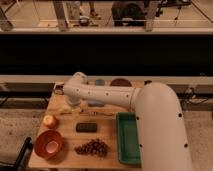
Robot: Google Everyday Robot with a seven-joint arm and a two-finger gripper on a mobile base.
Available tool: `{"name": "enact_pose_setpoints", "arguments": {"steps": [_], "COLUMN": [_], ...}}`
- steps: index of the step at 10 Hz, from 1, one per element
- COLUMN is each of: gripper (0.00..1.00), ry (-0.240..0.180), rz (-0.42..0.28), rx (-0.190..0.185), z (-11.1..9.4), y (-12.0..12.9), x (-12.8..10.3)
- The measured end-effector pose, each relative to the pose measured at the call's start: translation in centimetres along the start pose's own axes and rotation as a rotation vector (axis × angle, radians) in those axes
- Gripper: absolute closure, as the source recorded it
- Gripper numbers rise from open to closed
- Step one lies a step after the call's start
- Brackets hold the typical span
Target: Place banana in purple bowl
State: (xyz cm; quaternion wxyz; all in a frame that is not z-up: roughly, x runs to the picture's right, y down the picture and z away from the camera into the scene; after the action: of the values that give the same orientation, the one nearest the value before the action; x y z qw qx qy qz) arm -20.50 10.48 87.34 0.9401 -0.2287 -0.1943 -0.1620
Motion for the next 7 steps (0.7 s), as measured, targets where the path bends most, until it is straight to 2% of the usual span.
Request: {"name": "enact_pose_setpoints", "arguments": {"steps": [2,4,6,7], "gripper": [0.2,0.2,0.2,0.2], "ry": [-0.027,-0.074,-0.108,-0.118], "rz": [0.032,0.087,0.188,0.206], "rx": [-0.007,-0.014,-0.014,-0.014], "z": [0.6,0.6,0.5,0.5], "y": [0.0,-0.3,-0.3,-0.2], "x": [-0.2,-1.1,-0.2,-0.1]}}
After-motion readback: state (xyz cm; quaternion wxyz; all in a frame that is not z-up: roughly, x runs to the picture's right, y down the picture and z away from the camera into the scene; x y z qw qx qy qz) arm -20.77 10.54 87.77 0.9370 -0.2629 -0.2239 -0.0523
